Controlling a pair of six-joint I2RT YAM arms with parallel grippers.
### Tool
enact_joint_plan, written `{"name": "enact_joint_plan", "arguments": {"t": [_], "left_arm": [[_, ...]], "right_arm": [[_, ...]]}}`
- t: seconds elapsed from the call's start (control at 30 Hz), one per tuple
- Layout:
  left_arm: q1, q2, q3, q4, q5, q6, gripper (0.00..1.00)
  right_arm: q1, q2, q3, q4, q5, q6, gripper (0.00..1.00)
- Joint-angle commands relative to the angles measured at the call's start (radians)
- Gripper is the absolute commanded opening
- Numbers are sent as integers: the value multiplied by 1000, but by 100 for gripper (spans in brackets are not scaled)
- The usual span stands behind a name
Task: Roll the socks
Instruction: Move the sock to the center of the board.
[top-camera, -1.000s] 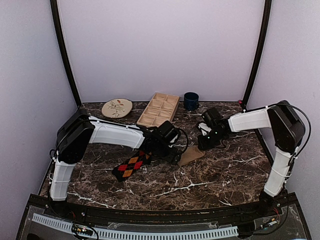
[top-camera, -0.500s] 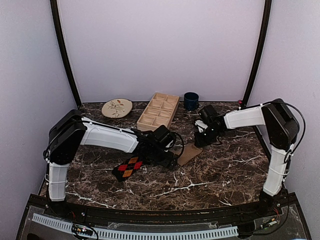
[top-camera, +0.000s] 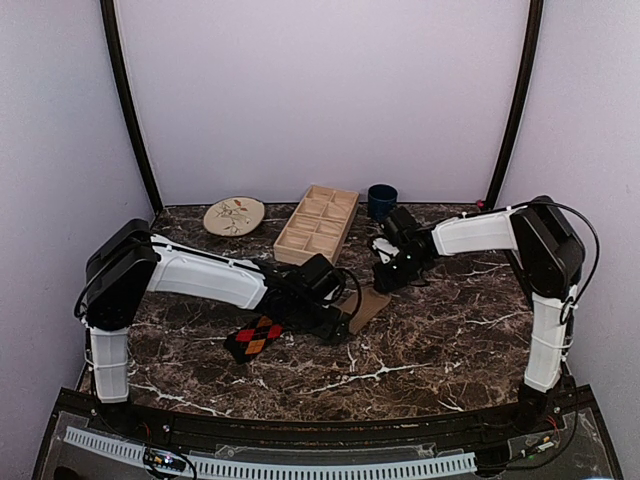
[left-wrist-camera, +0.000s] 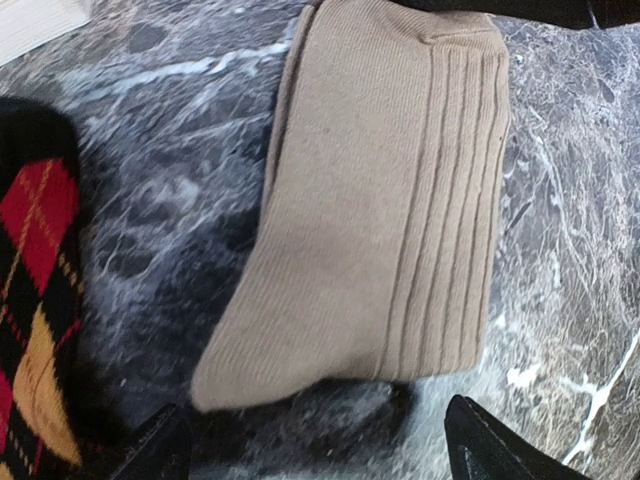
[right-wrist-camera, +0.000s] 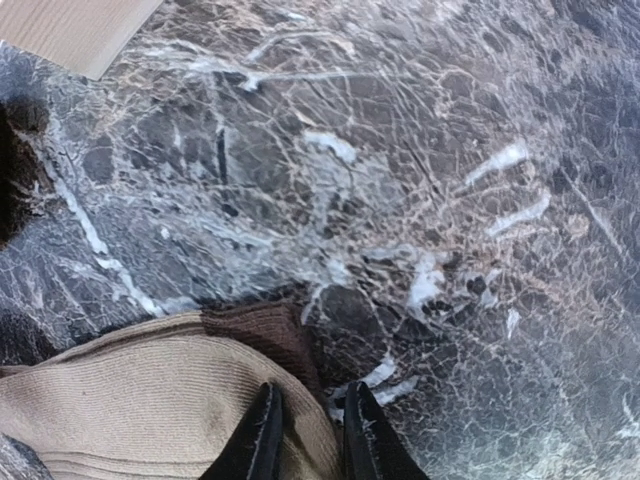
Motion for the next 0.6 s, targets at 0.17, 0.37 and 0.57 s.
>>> {"name": "enact_joint_plan", "arguments": {"t": [0.17,0.37,0.57], "left_arm": [[-9,-180,-58,-57,-131,-24,90],[-9,-211,-61,-106,-174,-23,91],[7,-292,-141,-80,-199,-53,91]], "right_arm": [[8,-40,67,-11,97,-35,41],[16,-95,80,-27,140,-32,46],[78,-179,35,-33,234,-43,48]]}}
